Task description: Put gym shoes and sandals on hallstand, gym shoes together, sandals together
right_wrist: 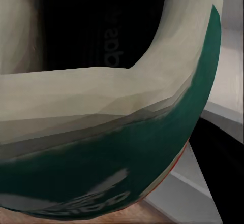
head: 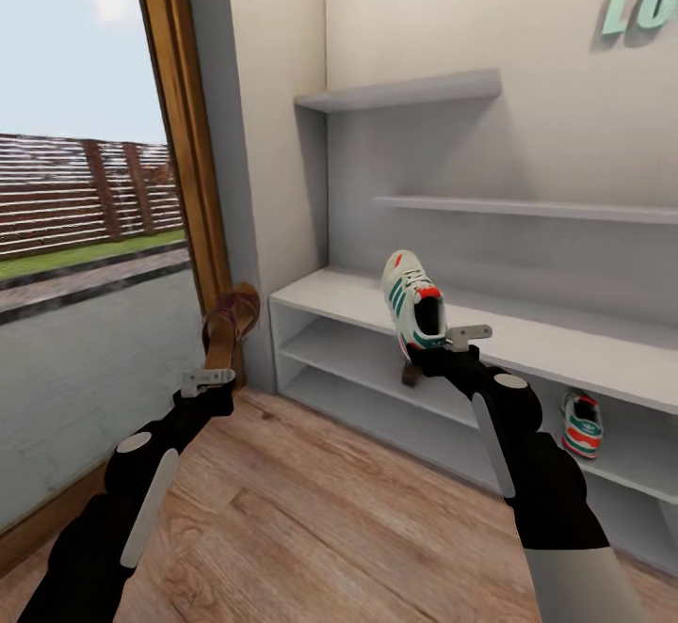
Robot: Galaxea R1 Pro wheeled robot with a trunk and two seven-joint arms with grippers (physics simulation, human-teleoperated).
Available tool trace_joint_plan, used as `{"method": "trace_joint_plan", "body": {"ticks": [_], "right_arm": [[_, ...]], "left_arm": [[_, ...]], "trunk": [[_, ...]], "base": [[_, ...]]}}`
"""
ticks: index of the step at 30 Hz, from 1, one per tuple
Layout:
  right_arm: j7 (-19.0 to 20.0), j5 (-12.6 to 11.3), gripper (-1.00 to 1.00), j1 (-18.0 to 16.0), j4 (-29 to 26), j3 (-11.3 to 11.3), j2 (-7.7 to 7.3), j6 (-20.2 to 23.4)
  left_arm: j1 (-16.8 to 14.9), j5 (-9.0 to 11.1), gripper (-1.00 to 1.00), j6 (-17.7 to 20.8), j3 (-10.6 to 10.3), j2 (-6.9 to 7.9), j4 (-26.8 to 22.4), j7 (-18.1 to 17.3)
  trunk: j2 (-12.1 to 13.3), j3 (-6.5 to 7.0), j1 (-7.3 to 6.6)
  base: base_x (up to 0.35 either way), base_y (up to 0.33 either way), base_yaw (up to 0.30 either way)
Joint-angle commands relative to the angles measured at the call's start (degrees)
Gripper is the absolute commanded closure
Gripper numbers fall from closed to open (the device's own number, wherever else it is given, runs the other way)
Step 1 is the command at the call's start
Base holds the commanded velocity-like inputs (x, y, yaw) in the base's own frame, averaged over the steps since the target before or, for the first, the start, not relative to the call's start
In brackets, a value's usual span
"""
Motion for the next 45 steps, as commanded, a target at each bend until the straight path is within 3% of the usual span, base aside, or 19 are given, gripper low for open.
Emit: {"method": "trace_joint_plan", "body": {"ticks": [1, 9, 45], "right_arm": [[0.13, 0.01, 1.0, -0.05, -0.04, -0.04, 0.03, 0.28], [0.12, 0.0, 1.0, -0.04, -0.03, -0.04, 0.03, 0.27], [0.13, 0.0, 1.0, -0.05, -0.04, -0.04, 0.03, 0.28]], "left_arm": [[-0.02, 0.32, 1.0, 0.31, 0.0, 0.05, -0.09, -0.03], [-0.02, 0.42, 1.0, 0.31, 0.05, 0.04, -0.09, -0.06], [-0.02, 0.34, 1.0, 0.31, 0.0, 0.03, -0.09, -0.07]], "trunk": [[-0.03, -0.06, -0.01], [-0.03, -0.06, -0.01], [-0.03, -0.06, -0.01]], "base": [[0.0, 0.0, -0.3], [0.0, 0.073, -0.3], [0.055, 0.294, -0.3]]}}
